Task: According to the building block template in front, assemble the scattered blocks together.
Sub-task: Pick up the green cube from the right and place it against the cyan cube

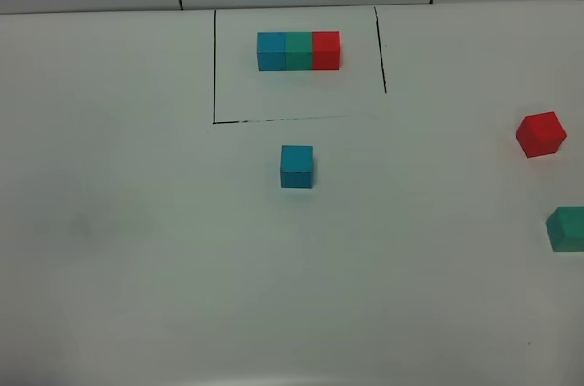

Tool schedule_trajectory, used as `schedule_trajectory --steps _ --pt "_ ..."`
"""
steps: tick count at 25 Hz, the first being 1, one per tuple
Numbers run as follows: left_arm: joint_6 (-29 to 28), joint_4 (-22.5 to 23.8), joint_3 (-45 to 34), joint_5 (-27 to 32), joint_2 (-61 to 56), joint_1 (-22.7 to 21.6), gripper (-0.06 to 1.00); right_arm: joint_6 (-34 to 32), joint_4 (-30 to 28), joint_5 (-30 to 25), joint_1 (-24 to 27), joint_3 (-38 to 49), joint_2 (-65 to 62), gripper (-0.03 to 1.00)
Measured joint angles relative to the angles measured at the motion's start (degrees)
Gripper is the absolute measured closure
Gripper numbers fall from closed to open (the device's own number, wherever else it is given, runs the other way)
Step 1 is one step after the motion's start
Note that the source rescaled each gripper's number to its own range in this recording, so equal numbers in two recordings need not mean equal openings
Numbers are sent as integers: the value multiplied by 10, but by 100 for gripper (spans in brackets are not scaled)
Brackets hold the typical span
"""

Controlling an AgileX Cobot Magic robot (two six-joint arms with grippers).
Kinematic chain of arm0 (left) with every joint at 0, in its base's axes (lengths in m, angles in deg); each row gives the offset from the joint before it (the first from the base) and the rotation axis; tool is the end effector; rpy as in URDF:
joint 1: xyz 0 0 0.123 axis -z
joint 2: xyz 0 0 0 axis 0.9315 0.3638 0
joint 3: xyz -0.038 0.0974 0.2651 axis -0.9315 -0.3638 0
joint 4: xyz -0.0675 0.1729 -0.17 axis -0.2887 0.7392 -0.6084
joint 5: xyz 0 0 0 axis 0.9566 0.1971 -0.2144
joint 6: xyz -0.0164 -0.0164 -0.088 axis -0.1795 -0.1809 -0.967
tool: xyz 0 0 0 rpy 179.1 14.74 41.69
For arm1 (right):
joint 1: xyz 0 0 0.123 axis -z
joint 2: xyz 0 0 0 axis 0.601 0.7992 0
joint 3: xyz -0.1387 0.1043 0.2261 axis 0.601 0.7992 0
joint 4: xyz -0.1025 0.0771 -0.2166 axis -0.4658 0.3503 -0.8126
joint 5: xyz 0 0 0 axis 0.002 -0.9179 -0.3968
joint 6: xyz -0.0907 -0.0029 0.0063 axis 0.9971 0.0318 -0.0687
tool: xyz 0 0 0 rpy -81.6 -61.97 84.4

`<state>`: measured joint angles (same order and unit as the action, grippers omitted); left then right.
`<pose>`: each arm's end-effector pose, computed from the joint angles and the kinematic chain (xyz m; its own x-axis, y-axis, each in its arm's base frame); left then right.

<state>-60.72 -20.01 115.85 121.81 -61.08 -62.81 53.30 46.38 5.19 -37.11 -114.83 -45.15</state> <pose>-0.0084 -0.0052 0.2771 -0.4687 0.0126 -0.8832 0.1442 0.9876 -0.0624 -0.0071 0.0048 0.2777 -0.4538 -0.0087 -0.8911 -0.0537 0.9984 0.0176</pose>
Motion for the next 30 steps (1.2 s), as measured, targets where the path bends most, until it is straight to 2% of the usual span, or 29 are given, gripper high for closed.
schedule_trajectory --steps 23,30 --pt "0 2 0 0 0 0 31 0 0 0 0 0 0 5" --pt "0 3 0 0 0 -35 31 0 0 0 0 0 0 5"
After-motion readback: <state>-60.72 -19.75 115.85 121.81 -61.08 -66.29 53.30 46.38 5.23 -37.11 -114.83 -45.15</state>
